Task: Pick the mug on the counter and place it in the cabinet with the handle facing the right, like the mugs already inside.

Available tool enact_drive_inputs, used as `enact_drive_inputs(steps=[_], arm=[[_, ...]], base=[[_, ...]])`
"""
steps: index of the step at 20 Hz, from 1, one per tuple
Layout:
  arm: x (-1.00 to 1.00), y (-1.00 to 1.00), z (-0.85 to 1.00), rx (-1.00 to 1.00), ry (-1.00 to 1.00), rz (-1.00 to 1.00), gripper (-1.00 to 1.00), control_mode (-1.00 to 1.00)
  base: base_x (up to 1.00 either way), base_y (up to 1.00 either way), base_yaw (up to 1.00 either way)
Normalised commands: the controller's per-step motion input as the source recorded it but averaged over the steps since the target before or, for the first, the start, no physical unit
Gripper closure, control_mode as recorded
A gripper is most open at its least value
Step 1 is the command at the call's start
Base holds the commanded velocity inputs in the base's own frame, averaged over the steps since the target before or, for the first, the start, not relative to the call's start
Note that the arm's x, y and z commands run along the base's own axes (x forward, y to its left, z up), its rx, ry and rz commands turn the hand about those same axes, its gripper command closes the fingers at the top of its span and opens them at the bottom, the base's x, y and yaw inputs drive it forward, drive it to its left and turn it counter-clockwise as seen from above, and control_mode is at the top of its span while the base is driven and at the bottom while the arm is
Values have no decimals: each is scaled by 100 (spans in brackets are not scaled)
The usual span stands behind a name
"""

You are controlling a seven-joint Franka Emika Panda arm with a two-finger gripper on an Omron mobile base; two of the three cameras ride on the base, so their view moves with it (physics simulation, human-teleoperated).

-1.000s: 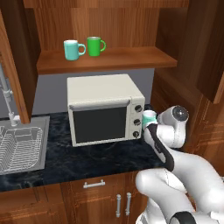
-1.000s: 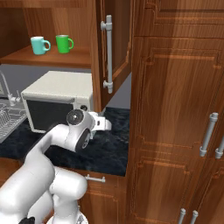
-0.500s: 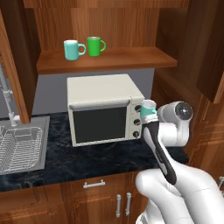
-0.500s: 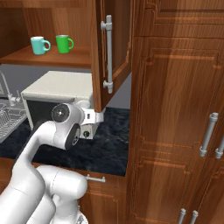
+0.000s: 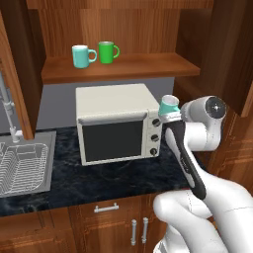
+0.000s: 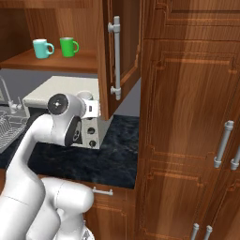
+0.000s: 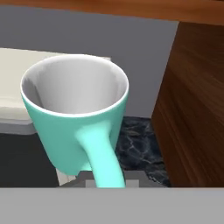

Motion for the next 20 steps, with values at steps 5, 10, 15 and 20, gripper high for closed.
enact_drive_inputs(steps=[5, 10, 15, 20], arm=[[-12, 14, 62, 4, 0, 0, 100, -100], [-26, 17, 41, 3, 0, 0, 100, -100], [-16, 11, 31, 0, -1, 0, 100, -100], [0, 0, 32, 0, -1, 0, 100, -100]], base=[[0, 0, 0], [0, 0, 0], [0, 0, 0], [0, 0, 0]])
